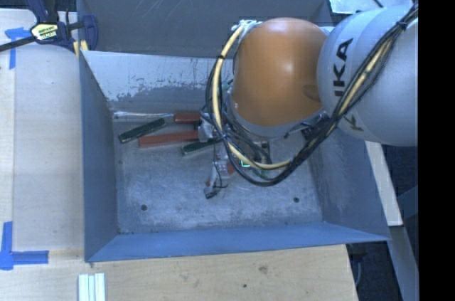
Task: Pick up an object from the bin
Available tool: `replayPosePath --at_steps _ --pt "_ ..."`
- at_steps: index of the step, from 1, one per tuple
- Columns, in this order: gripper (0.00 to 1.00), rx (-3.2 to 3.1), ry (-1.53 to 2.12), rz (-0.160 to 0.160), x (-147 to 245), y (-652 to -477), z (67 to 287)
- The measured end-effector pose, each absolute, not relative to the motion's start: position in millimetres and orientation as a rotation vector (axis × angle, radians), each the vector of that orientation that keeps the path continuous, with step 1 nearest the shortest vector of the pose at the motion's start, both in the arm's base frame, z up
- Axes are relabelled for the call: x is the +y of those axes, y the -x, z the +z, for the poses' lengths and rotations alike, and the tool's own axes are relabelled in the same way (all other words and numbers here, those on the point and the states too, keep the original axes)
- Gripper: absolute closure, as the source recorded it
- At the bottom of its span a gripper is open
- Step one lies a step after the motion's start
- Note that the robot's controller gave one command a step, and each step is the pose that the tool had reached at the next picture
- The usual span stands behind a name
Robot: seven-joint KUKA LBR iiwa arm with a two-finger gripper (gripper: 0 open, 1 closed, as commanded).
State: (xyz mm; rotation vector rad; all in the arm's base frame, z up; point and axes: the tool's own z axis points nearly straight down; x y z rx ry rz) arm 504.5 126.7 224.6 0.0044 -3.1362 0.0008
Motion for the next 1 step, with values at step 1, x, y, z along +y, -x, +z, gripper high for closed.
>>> replayPosePath --at_steps 1 --pt "0.00 -3.138 -0.003 0.005 84.0 -539.3 153.0"
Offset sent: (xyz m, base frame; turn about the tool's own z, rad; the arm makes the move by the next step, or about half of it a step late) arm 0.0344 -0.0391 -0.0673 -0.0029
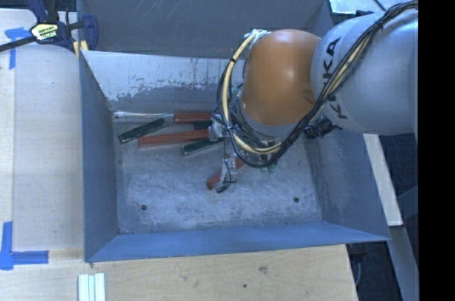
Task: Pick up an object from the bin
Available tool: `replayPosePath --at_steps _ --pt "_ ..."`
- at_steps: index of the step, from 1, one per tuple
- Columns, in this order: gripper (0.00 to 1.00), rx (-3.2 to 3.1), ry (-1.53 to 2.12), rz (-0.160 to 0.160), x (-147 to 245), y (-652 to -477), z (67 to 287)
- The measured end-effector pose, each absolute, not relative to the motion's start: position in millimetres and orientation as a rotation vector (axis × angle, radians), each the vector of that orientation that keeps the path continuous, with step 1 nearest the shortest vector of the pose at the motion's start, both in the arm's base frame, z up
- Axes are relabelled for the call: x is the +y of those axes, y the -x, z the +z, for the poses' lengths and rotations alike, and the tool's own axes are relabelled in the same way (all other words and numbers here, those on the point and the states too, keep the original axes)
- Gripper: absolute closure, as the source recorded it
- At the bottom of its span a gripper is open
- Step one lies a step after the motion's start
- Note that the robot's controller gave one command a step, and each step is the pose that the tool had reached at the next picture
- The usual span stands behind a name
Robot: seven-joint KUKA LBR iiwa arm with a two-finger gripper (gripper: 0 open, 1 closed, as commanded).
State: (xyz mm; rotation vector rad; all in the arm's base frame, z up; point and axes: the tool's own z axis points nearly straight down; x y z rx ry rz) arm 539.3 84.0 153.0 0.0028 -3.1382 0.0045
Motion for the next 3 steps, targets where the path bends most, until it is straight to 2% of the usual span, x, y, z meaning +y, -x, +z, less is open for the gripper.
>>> replayPosePath --at_steps 1,2,3 --pt "0.00 -3.098 -0.557 -0.001 102 -618.1 70" --pt "1.00 -3.102 -0.552 -0.004 103 -619.3 74" --pt "1.00 -3.095 -0.611 0.000 114 -621.3 212"
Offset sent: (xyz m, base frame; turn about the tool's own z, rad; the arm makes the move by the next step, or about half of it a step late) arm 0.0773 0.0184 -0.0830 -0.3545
